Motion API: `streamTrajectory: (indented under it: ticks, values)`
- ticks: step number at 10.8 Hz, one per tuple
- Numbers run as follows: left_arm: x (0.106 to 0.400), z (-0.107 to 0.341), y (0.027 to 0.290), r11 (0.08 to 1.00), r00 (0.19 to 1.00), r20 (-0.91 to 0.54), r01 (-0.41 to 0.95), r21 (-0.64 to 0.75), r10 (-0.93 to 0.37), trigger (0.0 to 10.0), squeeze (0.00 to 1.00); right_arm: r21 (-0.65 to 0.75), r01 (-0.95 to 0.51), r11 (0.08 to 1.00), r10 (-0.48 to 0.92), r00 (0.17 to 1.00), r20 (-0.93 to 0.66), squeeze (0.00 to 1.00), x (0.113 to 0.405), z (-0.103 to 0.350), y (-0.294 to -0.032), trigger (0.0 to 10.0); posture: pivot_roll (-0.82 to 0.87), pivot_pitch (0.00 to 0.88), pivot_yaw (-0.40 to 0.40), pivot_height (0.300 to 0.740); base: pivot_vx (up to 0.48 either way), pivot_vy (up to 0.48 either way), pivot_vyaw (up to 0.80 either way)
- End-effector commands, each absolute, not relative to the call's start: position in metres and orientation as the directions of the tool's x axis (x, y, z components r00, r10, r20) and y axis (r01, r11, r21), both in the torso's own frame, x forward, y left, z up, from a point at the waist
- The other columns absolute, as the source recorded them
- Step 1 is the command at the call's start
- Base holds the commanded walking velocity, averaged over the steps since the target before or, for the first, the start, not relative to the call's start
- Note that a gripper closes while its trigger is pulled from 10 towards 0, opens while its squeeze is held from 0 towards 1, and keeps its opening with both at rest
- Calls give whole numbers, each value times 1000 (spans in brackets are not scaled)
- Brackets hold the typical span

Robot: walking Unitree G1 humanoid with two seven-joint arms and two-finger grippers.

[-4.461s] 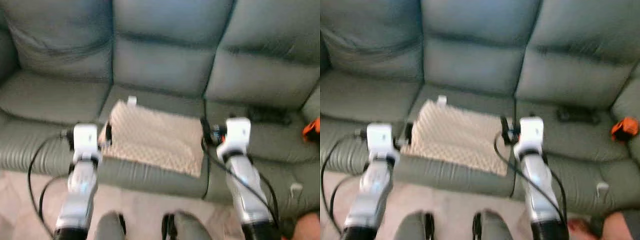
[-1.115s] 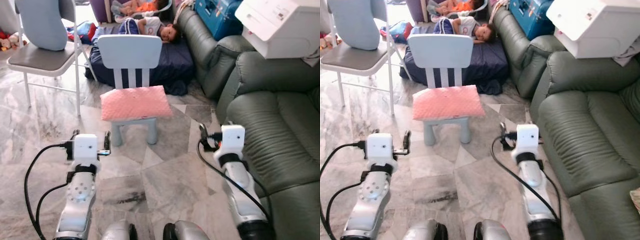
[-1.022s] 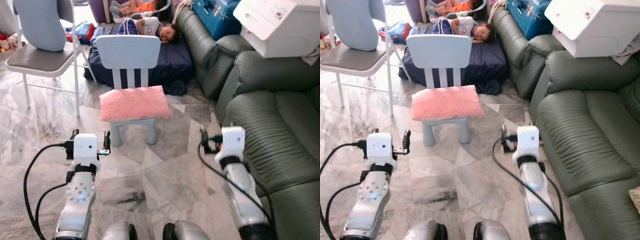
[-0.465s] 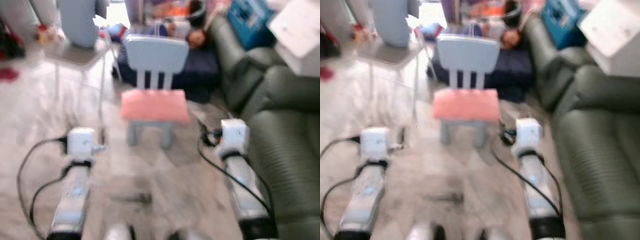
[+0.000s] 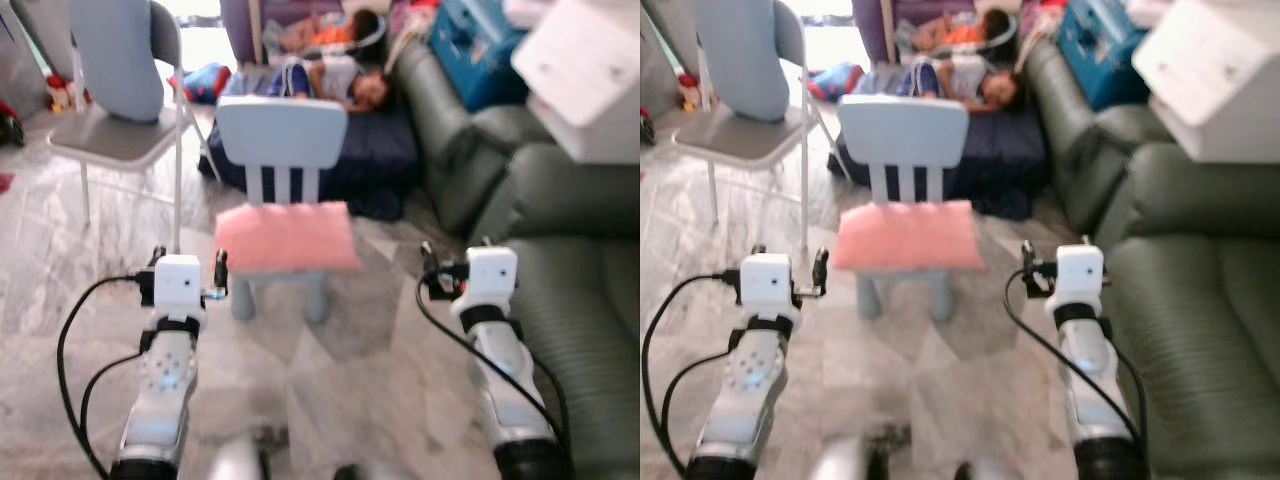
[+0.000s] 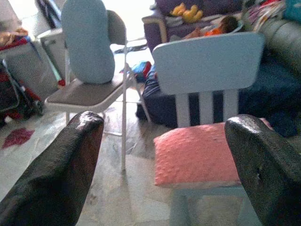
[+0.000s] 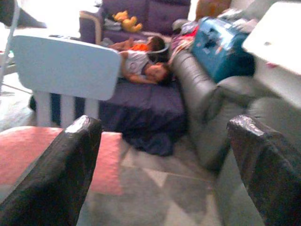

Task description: Move the pillow to the sofa

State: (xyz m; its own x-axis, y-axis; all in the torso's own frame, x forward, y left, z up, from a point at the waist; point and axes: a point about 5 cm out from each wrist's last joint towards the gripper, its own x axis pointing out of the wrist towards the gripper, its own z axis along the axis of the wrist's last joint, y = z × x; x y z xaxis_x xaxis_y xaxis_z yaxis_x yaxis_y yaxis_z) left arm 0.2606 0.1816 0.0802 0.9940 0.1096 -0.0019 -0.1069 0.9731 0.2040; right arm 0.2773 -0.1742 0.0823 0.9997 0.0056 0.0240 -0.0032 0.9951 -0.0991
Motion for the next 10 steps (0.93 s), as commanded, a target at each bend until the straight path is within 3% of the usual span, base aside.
streamTrajectory:
  ticks: [1, 4, 6, 10]
  values:
    - [261, 79, 185, 972, 992, -11, -123, 199, 128, 10000, 0, -99, -10, 995, 13, 999, 34, 0, 279, 85, -174, 10000, -7, 106, -49, 740, 416, 0, 0]
    - [263, 83, 188, 965, 991, 8, -135, 226, 137, 10000, 0, -113, -22, 993, 26, 999, 36, 0, 278, 84, -174, 10000, -4, 107, -48, 740, 364, 314, 0]
    - [264, 83, 188, 963, 990, 4, -138, 230, 141, 10000, 0, -97, -30, 995, 34, 999, 40, 0, 277, 84, -172, 10000, -5, 107, -47, 740, 362, 317, 550]
    - [268, 86, 186, 963, 991, 14, -131, 237, 131, 10000, 0, -86, -5, 996, 10, 999, 52, 0, 282, 89, -179, 10000, -8, 106, -44, 740, 363, 314, 0]
